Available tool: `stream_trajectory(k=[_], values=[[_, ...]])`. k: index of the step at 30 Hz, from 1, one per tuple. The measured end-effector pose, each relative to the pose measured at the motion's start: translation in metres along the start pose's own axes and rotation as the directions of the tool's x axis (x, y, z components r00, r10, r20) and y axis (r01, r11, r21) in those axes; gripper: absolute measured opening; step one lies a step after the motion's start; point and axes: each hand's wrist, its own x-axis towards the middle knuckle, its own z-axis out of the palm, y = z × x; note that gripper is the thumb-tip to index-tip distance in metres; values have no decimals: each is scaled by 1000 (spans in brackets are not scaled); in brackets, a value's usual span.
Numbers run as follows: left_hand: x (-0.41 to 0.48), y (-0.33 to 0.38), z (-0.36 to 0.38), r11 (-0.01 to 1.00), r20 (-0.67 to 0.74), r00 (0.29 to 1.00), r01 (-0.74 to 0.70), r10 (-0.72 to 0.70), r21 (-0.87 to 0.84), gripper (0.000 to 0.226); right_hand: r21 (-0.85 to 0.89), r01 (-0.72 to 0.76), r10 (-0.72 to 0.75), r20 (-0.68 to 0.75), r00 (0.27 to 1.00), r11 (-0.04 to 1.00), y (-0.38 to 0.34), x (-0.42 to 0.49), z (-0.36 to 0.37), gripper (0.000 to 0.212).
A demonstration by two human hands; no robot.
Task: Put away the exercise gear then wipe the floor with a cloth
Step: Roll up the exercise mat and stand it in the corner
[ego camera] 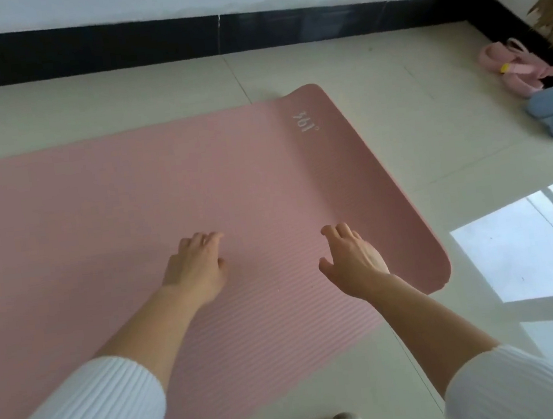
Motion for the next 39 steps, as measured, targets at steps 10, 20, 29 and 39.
stream_trajectory(k=[10, 20, 29, 39], values=[[45, 34, 29, 985, -52, 997, -59, 51, -159, 51, -54, -143, 131, -187, 974, 988, 56, 57, -8, 50], [54, 23, 59, 992, -16, 993, -120, 120, 42, 70, 342, -481, 558, -176, 811, 807, 126, 90, -25, 46], [58, 28, 58, 980, -50, 988, -136, 144, 144, 78, 628, -286, 430, -85, 899, 723, 107, 105, -26, 33], [52, 24, 61, 979, -23, 989, -145, 149, 141, 66, 293, -306, 333, -46, 942, 906, 78, 108, 10, 71]])
